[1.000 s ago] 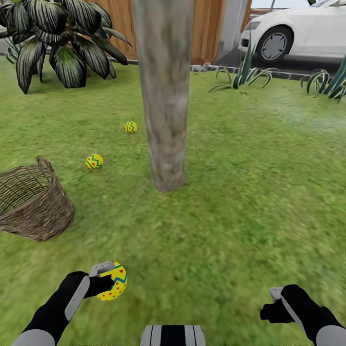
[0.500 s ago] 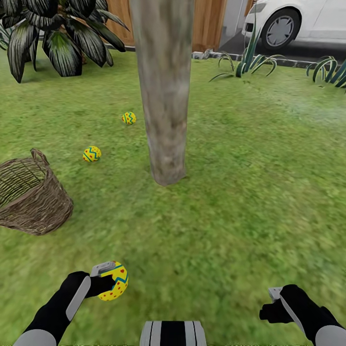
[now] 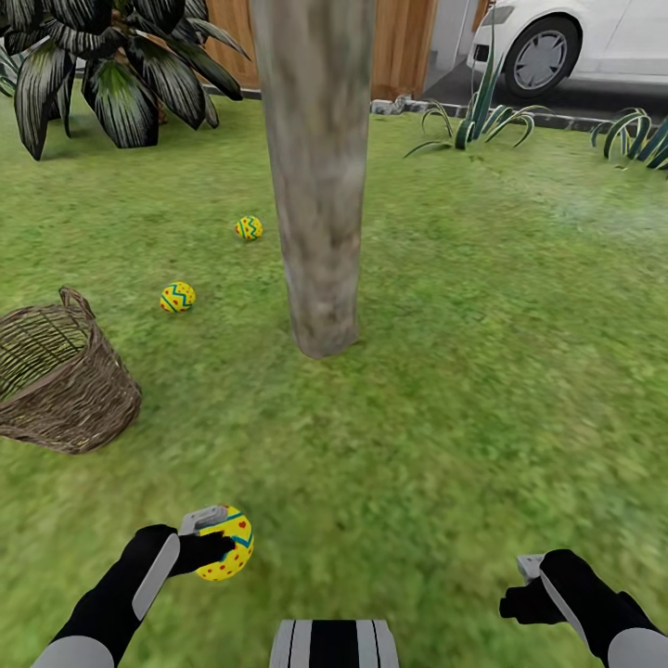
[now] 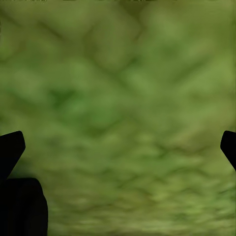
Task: Take the three Easter eggs out of the wicker basket on the lawn in the garden, then place them on the lawn next to a single tree (choose any tree) so that all three eggs are next to the same tree and none are left in the basket.
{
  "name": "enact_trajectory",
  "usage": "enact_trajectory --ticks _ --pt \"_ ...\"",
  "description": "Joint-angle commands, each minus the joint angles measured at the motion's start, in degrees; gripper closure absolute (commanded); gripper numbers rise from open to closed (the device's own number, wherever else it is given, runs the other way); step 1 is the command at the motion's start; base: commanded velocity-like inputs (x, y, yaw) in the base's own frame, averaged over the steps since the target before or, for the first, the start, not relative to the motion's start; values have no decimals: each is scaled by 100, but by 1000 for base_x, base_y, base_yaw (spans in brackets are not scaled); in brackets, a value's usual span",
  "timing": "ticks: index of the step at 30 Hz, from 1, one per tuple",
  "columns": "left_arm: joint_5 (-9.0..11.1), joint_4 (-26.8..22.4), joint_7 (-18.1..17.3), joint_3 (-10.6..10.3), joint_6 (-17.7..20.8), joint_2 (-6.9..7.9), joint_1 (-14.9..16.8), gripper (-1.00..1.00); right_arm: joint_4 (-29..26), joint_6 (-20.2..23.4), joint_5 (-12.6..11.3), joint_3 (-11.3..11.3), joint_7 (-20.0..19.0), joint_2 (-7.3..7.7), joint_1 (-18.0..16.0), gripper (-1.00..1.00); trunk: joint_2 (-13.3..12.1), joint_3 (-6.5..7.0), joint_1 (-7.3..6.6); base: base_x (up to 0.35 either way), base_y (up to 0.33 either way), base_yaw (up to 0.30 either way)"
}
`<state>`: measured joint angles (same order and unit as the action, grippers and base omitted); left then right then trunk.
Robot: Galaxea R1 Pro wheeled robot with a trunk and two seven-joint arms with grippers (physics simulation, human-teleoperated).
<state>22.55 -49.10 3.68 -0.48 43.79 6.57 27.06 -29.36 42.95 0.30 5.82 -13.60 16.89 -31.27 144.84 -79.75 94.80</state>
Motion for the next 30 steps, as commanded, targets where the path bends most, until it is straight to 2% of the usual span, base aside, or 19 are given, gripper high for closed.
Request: enact_trajectory --ticks 1,13,19,25,30 --pt "56 -4 39 -3 24 2 1 -100 -8 22 5 33 -17 7 -2 -100 2 -4 -1 0 0 0" --pt "65 6 37 7 17 -6 1 -100 -8 21 5 33 -17 7 -2 -100 2 -4 -1 0 0 0" --pt "14 10 90 -4 14 -130 2 -100 -8 21 5 32 -14 7 -2 -100 -6 129 -17 0 0 0" --pt "47 18 93 8 24 -140 1 -100 -8 21 5 32 -13 7 -2 -100 -14 262 -32 -6 0 0" --pt "56 83 89 4 16 -147 1 -100 -8 21 5 33 -12 7 -2 -100 -21 372 -45 -281 0 0"
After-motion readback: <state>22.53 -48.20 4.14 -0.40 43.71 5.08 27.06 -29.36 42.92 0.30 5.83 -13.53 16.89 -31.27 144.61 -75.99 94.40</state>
